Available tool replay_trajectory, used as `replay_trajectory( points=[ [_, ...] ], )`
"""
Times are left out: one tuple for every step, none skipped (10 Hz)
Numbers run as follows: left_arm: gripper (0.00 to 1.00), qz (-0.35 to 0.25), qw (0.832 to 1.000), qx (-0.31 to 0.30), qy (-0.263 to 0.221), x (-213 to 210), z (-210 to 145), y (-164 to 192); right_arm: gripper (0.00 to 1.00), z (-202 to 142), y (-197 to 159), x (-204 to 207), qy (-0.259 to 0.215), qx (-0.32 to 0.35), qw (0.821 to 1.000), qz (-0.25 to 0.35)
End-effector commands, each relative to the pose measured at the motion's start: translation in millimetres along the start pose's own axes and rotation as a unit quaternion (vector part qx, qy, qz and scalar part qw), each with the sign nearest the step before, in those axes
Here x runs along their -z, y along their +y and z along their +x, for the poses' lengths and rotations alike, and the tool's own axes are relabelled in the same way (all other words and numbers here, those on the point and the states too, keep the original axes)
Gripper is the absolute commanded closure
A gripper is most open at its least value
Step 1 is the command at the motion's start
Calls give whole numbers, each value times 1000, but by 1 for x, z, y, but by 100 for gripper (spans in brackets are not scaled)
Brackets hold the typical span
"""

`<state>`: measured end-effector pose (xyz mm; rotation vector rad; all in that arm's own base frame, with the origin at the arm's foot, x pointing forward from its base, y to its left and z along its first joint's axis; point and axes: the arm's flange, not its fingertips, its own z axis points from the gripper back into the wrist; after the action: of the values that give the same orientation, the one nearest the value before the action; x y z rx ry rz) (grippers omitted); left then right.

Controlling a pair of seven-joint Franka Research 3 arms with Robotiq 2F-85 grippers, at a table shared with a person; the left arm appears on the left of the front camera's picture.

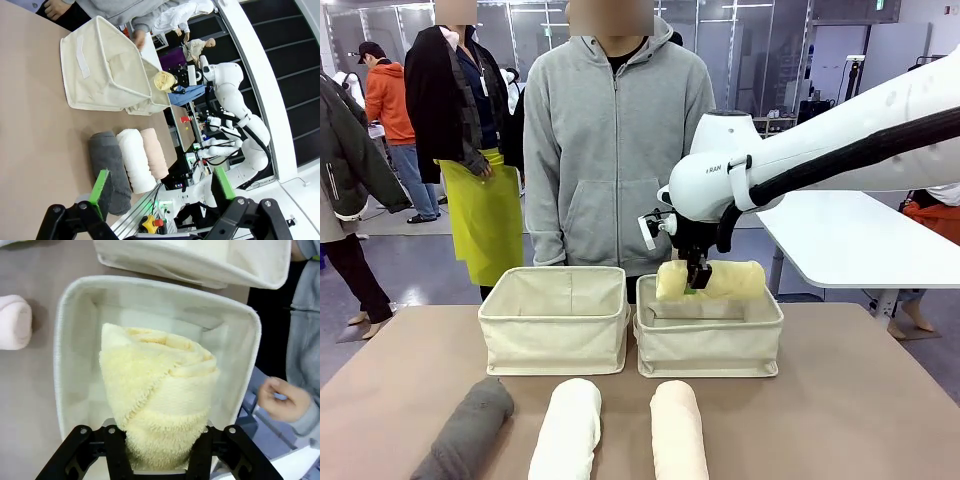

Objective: Divide the towels into two baskets.
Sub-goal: Pick up one hotel-folded towel and place it in the Fabric basket indicated by the person.

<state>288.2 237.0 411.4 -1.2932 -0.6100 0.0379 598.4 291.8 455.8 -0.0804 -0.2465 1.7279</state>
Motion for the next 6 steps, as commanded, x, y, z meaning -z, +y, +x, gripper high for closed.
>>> replay_trajectory(
  points=[
    [0, -7, 1000, 4, -5, -3, -2, -2, 63, 6, -21, 10, -3, -19, 1000, 11],
    [0, -7, 1000, 4, -5, -3, -2, -2, 63, 6, -29, 19, -8, -21, 1000, 15],
    [0, -7, 1000, 4, -5, -3, -2, -2, 63, 6, -35, 23, -4, -21, 1000, 18],
    [0, -7, 1000, 4, -5, -3, -2, -2, 63, 7, -38, 29, -3, -24, 999, 23],
    [0, -7, 1000, 4, -5, -3, -2, -2, 63, 8, -39, 34, 1, -21, 999, 29],
    [0, -7, 1000, 4, -5, -3, -2, -2, 63, 6, -41, 38, -3, -19, 999, 34]
  ],
)
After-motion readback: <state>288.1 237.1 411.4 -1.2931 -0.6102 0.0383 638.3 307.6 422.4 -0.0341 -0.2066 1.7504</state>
